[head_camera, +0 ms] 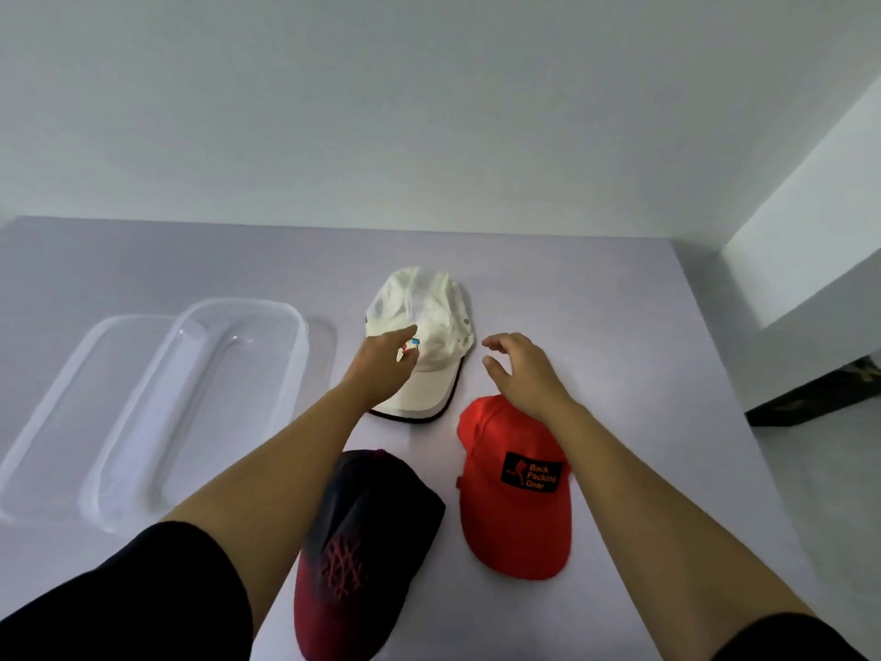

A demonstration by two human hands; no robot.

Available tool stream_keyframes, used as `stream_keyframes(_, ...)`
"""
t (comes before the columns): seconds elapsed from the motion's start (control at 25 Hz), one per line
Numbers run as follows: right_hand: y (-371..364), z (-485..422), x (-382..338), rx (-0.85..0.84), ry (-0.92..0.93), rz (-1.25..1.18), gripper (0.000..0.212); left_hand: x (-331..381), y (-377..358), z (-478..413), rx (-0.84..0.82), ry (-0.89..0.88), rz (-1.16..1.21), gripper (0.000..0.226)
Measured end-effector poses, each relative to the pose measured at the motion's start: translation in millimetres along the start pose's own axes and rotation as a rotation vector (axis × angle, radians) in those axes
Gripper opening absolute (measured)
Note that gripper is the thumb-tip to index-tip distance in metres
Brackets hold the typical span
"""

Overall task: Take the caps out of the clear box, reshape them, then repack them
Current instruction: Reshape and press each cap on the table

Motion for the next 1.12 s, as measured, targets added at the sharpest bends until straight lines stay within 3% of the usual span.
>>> stream_keyframes(0.12,-52.3,-6.0,-22.0,-0.162,0.012,0.167,0.053,-30.9,3.5,-3.2,-0.134,-0.040,-0.226,0.049)
stream_keyframes(0.28,-111.6,2.7,-26.7,-0.353,-0.113,0.359,0.093,-61.7,-12.6,-3.8,-0.391,-0.085,-0.415,0.064)
stream_keyframes(0.48,-138.8,2.3,-18.1,-0.372,-0.219,0.510,0.114,-89.1,-32.4,-6.0,-0.572,-0.095,-0.474,0.083)
stream_keyframes(0.64,-148.6,4.6,-10.2,-0.308,-0.168,0.552,0.115,-85.4,-28.7,-12.2,-0.529,-0.207,-0.533,0.088)
stream_keyframes(0.8,-154.1,9.8,-9.8,-0.257,-0.103,0.603,0.083,-85.0,-29.4,-12.0,-0.469,-0.246,-0.535,0.092)
stream_keyframes(1.04,-153.2,1.0,-44.0,-0.050,-0.055,0.435,0.078,-73.6,-13.8,-18.3,-0.099,-0.132,-0.732,0.068)
stream_keyframes(1.12,-140.6,-7.6,-53.2,0.004,-0.073,0.416,0.076,-64.2,-6.3,-17.4,-0.007,-0.174,-0.749,0.064)
Point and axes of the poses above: each hand's wrist, its own z-axis away from the middle knuckle, its own y-axis out of the back of the hand, x = y × z, the point moved 7 cm from there along -z, towards the middle knuckle, and after that the axes turned 11 degrees about x, right-handed, at the moved point
